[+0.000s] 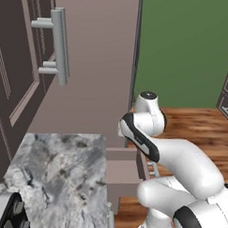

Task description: Organize the utensils by type. Pick up the wooden spoons from the counter and place them in the open cabinet. Then pick up the metallic utensils from the counter and place them in the open drawer.

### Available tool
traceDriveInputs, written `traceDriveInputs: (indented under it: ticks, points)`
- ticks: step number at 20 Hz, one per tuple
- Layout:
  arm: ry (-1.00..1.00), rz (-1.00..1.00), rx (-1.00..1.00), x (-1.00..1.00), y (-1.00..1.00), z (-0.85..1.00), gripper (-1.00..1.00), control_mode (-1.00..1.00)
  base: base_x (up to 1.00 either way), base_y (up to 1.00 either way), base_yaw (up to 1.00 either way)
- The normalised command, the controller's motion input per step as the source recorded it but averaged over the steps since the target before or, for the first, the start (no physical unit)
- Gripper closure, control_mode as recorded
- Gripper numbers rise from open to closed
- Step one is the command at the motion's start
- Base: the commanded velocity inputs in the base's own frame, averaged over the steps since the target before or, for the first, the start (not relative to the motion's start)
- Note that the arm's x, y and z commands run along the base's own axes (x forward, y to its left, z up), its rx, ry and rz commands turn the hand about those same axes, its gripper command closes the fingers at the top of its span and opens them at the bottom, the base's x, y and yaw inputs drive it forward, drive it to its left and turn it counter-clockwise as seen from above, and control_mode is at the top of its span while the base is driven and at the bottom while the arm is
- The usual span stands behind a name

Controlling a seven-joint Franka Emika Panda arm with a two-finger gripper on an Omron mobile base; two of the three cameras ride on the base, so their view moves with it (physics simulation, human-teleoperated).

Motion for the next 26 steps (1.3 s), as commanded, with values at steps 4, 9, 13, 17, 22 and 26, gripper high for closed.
traceDriveInputs:
  ticks: [4, 9, 13, 17, 22, 26]
  points:
    - [0.00, -0.19, 0.10, 0.12, -0.14, -0.36, 1.00, -1.00, 0.00, 0.00, 0.00]
    - [0.01, -0.18, 0.11, 0.22, -0.13, -0.41, 1.00, -1.00, 0.00, 0.00, 0.00]
    - [0.00, -0.09, 0.09, 0.29, -0.05, -0.39, 1.00, -1.00, 0.00, 0.00, 0.00]
    - [0.00, -0.01, 0.04, 0.22, 0.00, -0.38, 1.00, -1.00, 0.00, 0.00, 0.00]
    - [0.00, 0.00, 0.00, 0.28, 0.00, -0.36, 1.00, -1.00, 0.00, 0.00, 0.00]
    - [0.00, 0.00, 0.00, 0.18, 0.00, -0.36, 1.00, -1.00, 0.00, 0.00, 0.00]
